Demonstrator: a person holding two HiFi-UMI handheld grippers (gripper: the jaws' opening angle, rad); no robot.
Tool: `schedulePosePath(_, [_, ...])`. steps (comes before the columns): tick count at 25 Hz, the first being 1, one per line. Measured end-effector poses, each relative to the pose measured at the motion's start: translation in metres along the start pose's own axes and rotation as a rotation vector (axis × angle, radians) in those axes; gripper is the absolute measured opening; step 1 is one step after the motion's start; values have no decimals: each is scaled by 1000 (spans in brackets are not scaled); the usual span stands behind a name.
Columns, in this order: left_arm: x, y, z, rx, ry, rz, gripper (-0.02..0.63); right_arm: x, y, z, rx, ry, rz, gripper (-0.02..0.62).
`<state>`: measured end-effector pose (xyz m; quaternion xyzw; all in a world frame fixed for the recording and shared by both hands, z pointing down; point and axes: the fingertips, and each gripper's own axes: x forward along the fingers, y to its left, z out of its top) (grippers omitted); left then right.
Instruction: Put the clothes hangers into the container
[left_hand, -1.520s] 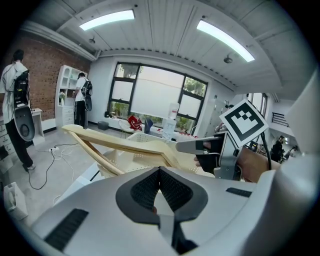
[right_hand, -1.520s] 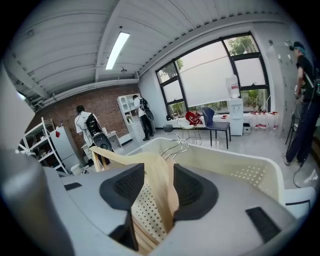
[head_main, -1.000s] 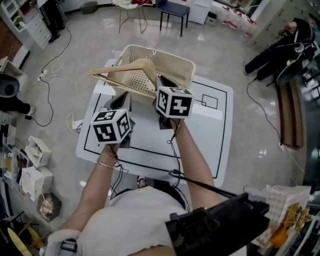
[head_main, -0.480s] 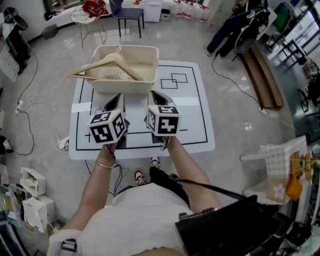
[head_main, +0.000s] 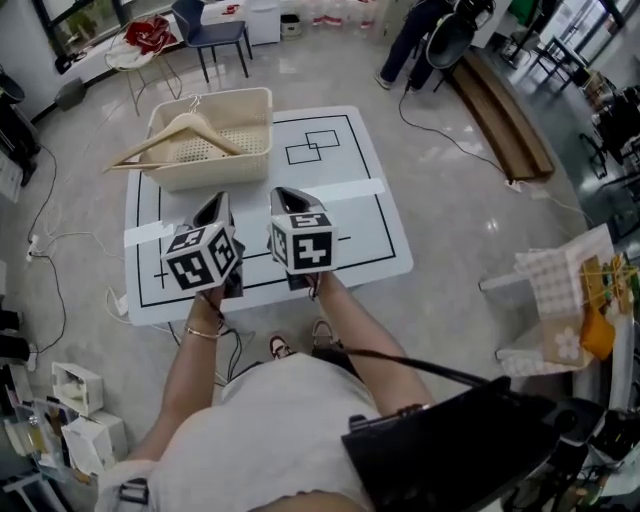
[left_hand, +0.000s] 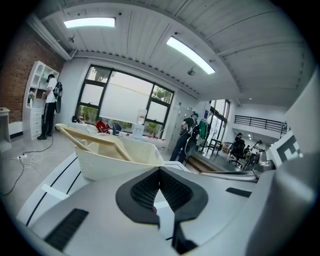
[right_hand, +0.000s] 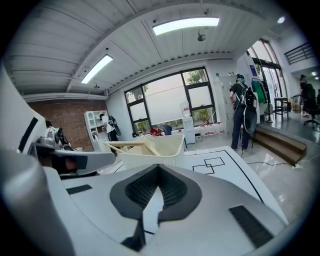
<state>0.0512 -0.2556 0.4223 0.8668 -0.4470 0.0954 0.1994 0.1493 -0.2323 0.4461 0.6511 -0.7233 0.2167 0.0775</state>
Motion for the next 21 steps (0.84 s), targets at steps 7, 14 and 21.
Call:
schedulePosePath(7, [2, -3, 6, -4, -12, 16, 0, 4, 0, 5, -27, 13, 11, 15])
schedulePosePath(14, [13, -2, 11, -5, -14, 44, 0, 15, -14, 12, -27, 19, 19, 15])
schedulePosePath(21, [21, -17, 2, 4, -5, 56, 0, 10, -34, 8, -13, 22, 18, 15])
